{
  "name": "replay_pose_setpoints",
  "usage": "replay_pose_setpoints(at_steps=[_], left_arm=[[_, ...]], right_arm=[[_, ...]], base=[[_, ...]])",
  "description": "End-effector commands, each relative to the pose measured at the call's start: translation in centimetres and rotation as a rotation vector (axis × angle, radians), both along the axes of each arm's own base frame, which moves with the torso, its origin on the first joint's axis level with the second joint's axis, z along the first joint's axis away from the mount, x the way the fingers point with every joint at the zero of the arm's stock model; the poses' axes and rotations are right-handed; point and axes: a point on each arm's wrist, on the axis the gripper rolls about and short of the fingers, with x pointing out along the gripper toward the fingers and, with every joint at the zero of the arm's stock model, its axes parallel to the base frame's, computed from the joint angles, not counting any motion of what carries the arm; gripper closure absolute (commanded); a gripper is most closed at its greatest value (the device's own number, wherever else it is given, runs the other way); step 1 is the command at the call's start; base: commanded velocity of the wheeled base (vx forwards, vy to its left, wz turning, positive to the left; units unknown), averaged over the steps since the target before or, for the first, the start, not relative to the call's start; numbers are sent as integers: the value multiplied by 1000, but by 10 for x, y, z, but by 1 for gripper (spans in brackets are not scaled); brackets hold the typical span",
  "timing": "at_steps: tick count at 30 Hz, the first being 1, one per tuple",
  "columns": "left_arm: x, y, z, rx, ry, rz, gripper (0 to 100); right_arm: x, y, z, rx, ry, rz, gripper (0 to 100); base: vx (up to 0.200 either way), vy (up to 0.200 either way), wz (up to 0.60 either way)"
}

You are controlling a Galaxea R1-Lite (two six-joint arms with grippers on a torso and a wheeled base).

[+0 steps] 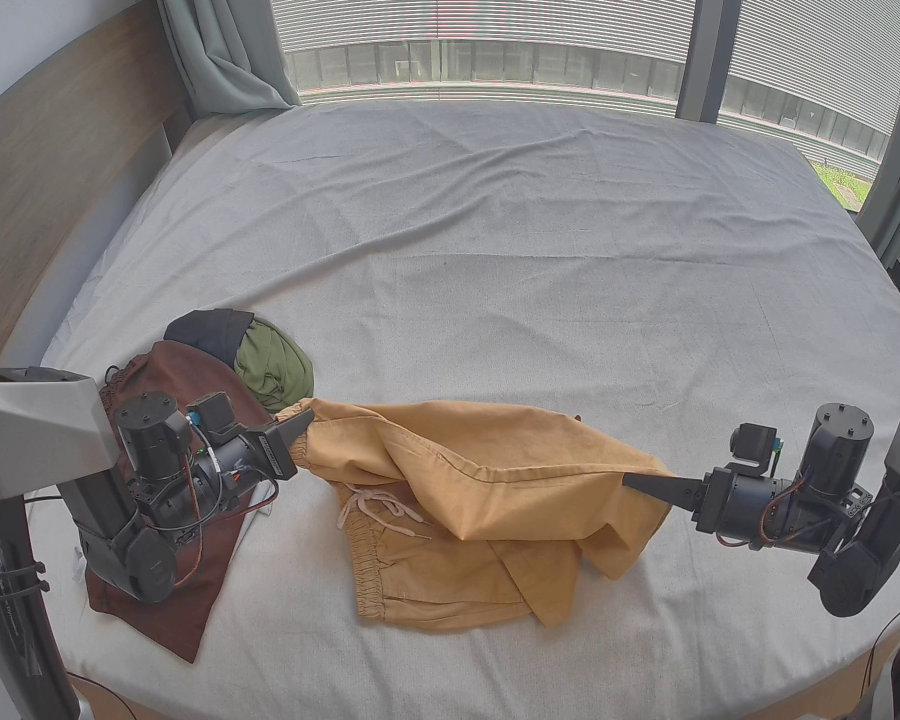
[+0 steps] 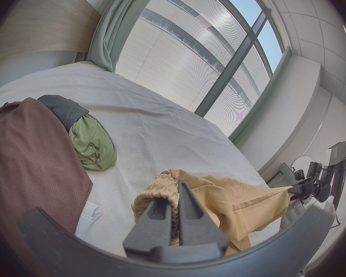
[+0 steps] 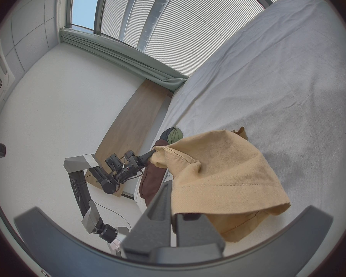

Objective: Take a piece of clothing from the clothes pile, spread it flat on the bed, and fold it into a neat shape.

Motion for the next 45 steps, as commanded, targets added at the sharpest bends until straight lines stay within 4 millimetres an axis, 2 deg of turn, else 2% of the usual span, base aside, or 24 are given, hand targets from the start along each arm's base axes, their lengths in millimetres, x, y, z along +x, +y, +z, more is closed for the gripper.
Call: replay_pose_setpoints(at_steps=[1, 6, 7, 15, 30, 31, 45], left_arm=[[0, 0, 0, -1, -3, -1, 100], [0, 0, 0, -1, -3, 1, 100], [0, 0, 0, -1, -3, 1, 100], [0, 0, 0, -1, -3, 1, 100], [0, 0, 1, -1, -5, -1, 100], [0, 0, 1, -1, -5, -1, 100], [0, 0, 5, -4, -20, -4, 100]], right_arm=[[6, 4, -20, -23, 65, 6, 100], [7, 5, -28, -32, 91, 8, 100], [7, 5, -28, -33, 91, 8, 0], [8, 9, -40, -75, 86, 26, 0], [17, 11, -37, -80, 53, -33, 0], [17, 11, -37, -81, 54, -33, 100], [16, 11, -30, -73, 27, -35, 100]], base=[[0, 0, 0], [0, 0, 0], [0, 0, 0], [0, 0, 0], [0, 0, 0], [0, 0, 0], [0, 0, 0]])
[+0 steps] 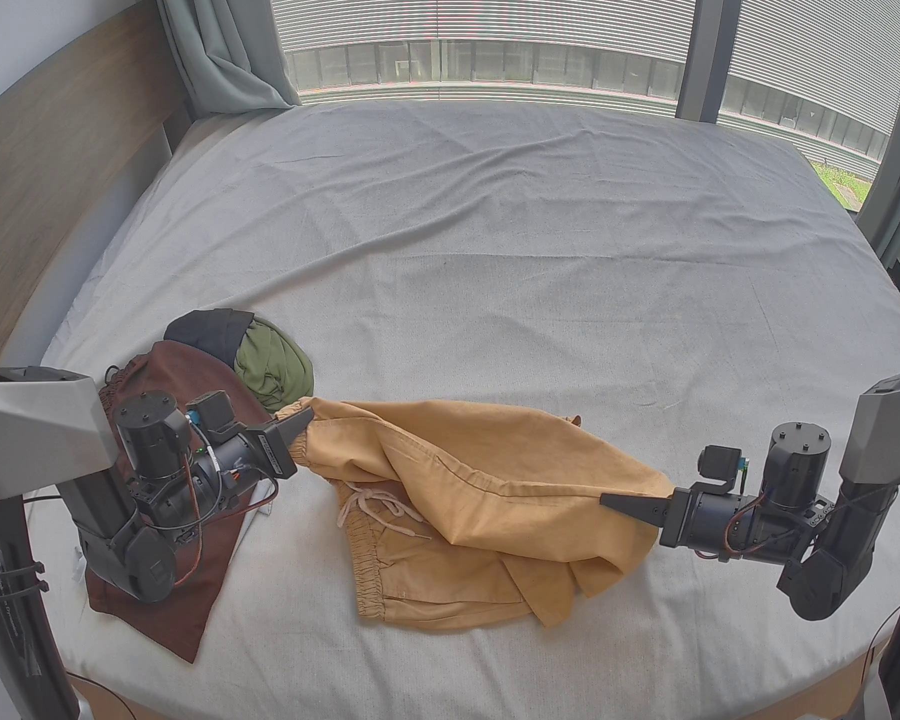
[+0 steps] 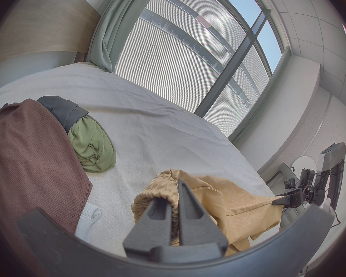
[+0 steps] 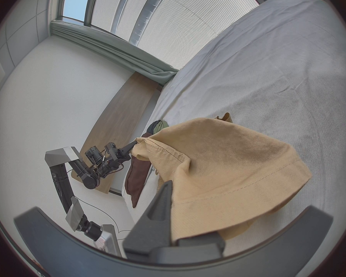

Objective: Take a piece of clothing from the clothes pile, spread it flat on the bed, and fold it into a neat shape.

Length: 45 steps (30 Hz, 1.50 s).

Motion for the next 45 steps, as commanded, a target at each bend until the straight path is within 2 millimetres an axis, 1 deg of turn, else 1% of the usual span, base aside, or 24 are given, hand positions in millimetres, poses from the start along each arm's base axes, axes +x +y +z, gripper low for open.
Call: replay_pose_setpoints(at_steps=[1, 2, 4, 11, 12, 16, 18, 19, 27, 39, 45], left_arm=[[-1, 0, 4, -4, -15, -3, 100], [-1, 0, 9, -8, -28, -7, 100], [-1, 0, 13, -12, -41, -13, 100], [2, -1, 20, -20, -76, -43, 100], [4, -1, 26, -25, -101, -50, 100], [6, 5, 32, -27, -122, -52, 100], [6, 5, 34, -29, -131, -55, 100], [6, 7, 40, -28, -149, -51, 100], [11, 7, 45, 34, -223, -77, 100], [9, 8, 69, 25, -302, -75, 100], [8, 9, 72, 24, -312, -74, 100]], right_arm=[[-1, -1, 5, 6, -17, 0, 100], [-2, 0, 9, 9, -31, 1, 100], [-1, -1, 11, 9, -43, 3, 100], [-2, 0, 9, -51, -113, 24, 100], [-2, 0, 11, -50, -119, 24, 100], [-5, 0, 22, -38, -158, 26, 100], [-5, -1, 24, -36, -164, 26, 100], [-7, -1, 29, -31, -180, 23, 100], [-11, -3, 46, -11, -237, 17, 100], [-13, -7, 59, 4, -285, 4, 100], [-11, -8, 64, 13, -302, -3, 100]], base=[[0, 0, 0], [0, 0, 0], [0, 0, 0], [0, 0, 0], [0, 0, 0], [0, 0, 0], [0, 0, 0], [0, 0, 0], [0, 0, 0], [0, 0, 0], [0, 0, 0]])
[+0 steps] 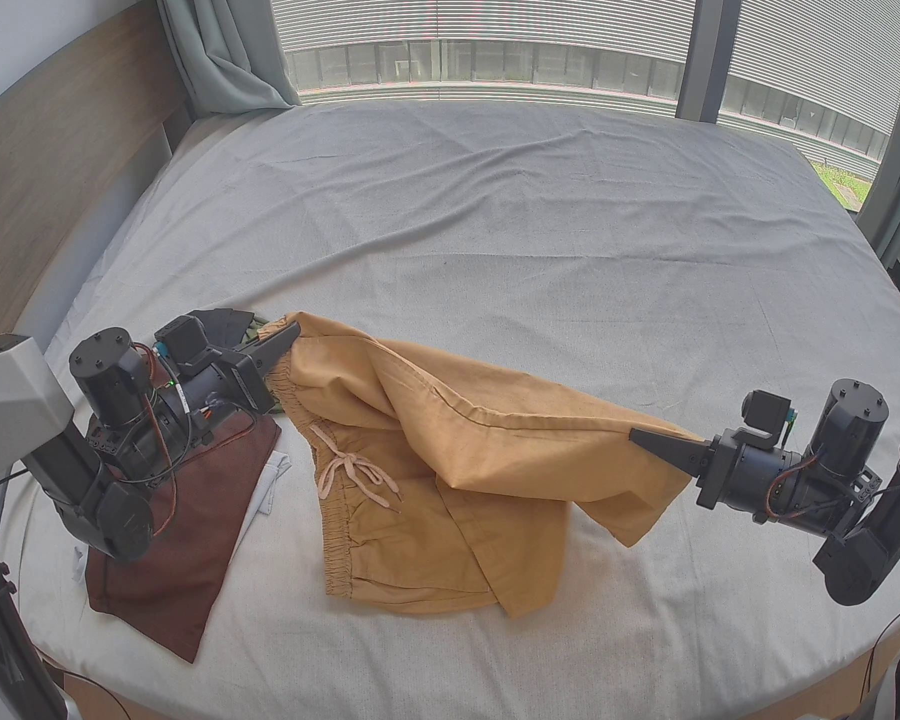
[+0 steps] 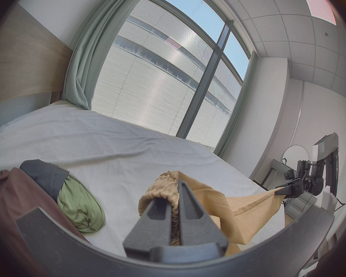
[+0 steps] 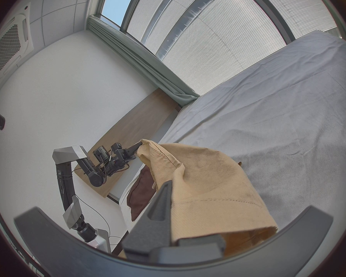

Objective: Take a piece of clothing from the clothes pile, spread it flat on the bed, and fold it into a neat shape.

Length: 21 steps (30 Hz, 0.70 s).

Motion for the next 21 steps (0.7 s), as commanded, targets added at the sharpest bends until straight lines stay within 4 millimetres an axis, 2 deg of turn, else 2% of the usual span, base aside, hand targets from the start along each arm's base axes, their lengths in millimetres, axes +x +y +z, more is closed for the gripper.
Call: replay_pose_setpoints(at_steps=[1, 7, 21], left_arm=[[-2, 2, 5, 0, -19, 2, 100], [-1, 5, 4, 30, -36, 11, 100], [0, 8, 2, 50, -43, 9, 100]], right_arm=[[0, -1, 5, 7, -19, -2, 100], [0, -1, 9, 17, -29, -4, 100], [10, -18, 24, 58, -71, -76, 100]], base=[[0, 0, 0], [0, 0, 0], [0, 0, 0]])
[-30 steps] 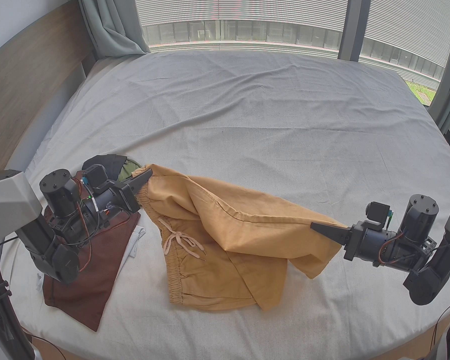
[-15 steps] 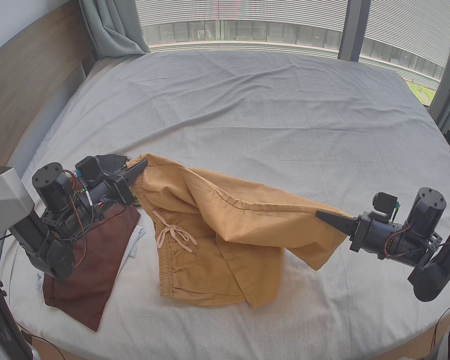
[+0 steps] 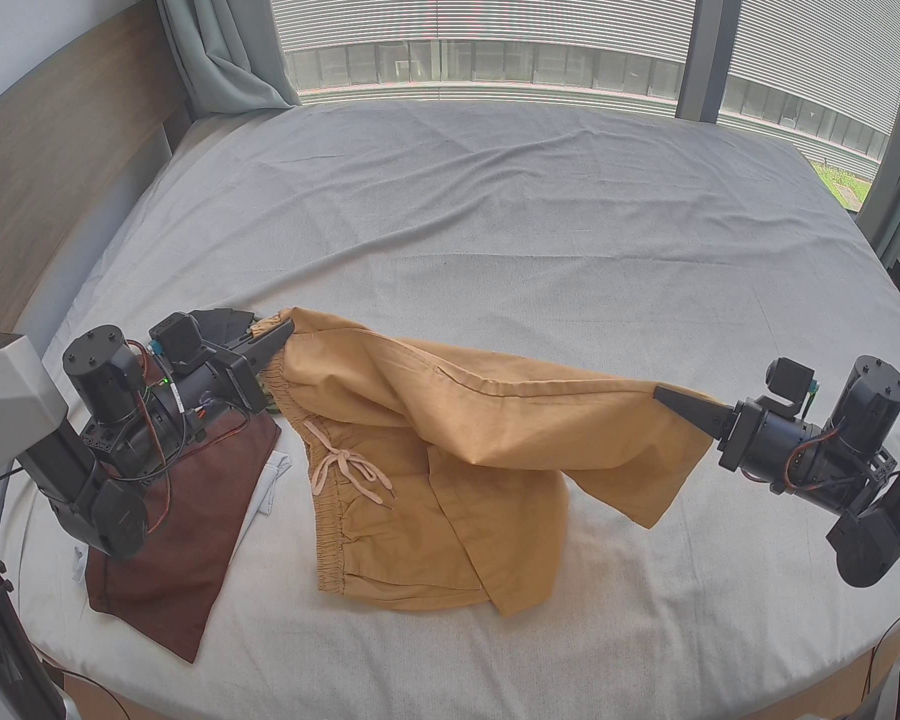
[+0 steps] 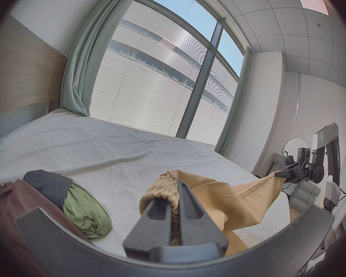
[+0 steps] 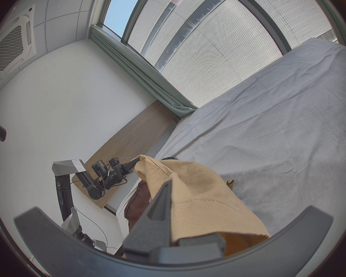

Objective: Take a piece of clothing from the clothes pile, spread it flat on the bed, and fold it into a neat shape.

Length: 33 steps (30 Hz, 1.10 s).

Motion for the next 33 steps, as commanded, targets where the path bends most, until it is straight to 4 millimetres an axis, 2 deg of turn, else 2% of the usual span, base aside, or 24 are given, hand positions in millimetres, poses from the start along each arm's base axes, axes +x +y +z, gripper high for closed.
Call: replay_pose_setpoints(at_steps=[1, 33], left_arm=[[1, 3, -1, -1, 1, 8, 100], [3, 11, -3, 34, -15, 39, 100]], right_arm=[[3, -4, 4, 5, -19, -18, 100], [18, -30, 12, 29, -47, -116, 100]], base=[[0, 0, 0], [0, 0, 0]])
